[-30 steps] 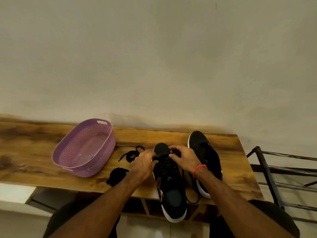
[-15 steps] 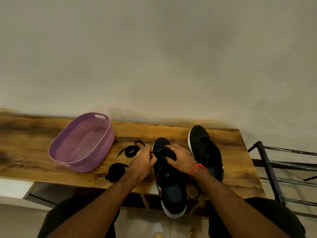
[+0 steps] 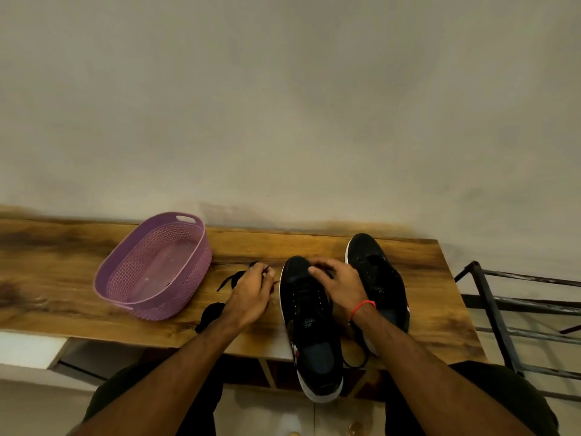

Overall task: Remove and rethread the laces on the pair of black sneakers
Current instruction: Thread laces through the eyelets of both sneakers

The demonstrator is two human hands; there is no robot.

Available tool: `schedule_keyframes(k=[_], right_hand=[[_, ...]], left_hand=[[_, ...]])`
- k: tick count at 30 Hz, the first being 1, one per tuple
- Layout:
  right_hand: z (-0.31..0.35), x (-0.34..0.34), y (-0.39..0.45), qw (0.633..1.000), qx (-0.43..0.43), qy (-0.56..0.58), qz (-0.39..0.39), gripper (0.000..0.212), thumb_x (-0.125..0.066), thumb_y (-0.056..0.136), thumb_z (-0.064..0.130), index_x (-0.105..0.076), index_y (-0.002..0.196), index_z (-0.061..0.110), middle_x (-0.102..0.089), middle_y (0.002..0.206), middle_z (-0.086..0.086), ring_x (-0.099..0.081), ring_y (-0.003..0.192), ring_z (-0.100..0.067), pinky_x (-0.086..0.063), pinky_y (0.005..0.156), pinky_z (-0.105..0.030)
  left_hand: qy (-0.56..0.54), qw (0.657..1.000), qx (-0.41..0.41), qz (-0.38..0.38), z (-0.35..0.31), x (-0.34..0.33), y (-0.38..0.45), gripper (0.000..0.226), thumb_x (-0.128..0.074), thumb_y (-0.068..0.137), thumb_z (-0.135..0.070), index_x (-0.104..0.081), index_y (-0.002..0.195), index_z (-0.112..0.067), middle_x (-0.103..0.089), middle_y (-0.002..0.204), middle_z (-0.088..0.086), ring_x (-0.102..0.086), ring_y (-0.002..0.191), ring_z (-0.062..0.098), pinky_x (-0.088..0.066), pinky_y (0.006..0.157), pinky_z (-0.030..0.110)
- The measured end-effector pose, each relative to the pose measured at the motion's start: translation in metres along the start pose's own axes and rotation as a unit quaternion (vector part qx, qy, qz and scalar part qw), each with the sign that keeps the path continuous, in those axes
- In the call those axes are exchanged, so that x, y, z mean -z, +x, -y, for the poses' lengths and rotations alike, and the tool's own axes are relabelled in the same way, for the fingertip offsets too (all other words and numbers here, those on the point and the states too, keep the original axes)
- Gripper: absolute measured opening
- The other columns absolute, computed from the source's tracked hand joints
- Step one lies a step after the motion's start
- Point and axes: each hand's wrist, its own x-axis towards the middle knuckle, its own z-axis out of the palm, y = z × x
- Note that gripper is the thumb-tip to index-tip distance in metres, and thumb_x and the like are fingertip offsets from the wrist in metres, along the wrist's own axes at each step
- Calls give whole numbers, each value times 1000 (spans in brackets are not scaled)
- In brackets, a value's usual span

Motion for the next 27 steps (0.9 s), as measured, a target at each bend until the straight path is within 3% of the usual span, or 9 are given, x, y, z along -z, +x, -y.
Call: schedule_keyframes(k=[3, 5, 7, 13, 17, 22, 27], right_hand=[[31, 18, 2, 986, -9, 141, -86, 18, -68, 92, 7, -73, 97, 23, -75, 94, 5, -71, 97, -11, -55, 96, -32], [58, 33, 3, 976, 11, 195, -100, 23, -70, 90, 5, -69, 100, 25, -77, 87, -1, -73, 92, -15, -56, 94, -36], [90, 49, -1, 968, 41, 223, -104, 27, -72, 89, 6, -67, 108, 24, -78, 89, -3, -73, 93, -17, -55, 92, -33], [197, 94, -24, 951, 148, 244, -115, 11, -71, 89, 9, -73, 100, 13, -78, 89, -4, -73, 93, -17, -55, 93, -31], [262, 123, -43, 936, 198, 271, -108, 16, -69, 91, 6, -72, 106, 7, -77, 93, -10, -73, 93, -18, -53, 79, -16], [331, 152, -63, 924, 249, 268, -109, 15, -69, 92, 10, -71, 106, 7, -77, 93, -8, -73, 89, -15, -50, 73, -11], [378, 175, -75, 920, 264, 266, -112, 9, -68, 94, 19, -68, 102, 16, -78, 92, 0, -73, 94, -18, -46, 90, -29]], left_hand=[[-34, 997, -65, -30, -28, 21, 3, 25, -40, 109, -25, -65, 111, -24, -63, 106, -3, -58, 96, 8, -43, 82, 22], [-66, 993, -92, -42, -54, 39, 10, 28, -44, 108, -25, -68, 121, -19, -61, 105, 2, -60, 82, 13, -51, 79, 30], [-91, 986, -121, -68, -87, 63, 15, 28, -52, 104, -27, -68, 128, -23, -51, 102, -6, -56, 74, 7, -54, 72, 28], [-190, 952, -153, -183, -197, 143, 4, 24, -79, 87, -24, -73, 110, -22, -71, 92, -4, -64, 57, 8, -58, 52, 27], [-260, 926, -153, -225, -248, 183, -11, 19, -83, 83, -25, -73, 95, -15, -73, 86, -2, -63, 55, 8, -57, 51, 29], [-279, 916, -171, -230, -299, 231, -26, 16, -80, 85, -34, -78, 99, -27, -75, 93, -10, -59, 55, 4, -49, 52, 22], [-261, 913, -207, -237, -344, 271, -39, 18, -76, 89, -30, -78, 107, -25, -75, 96, -11, -60, 58, 8, -50, 53, 22]])
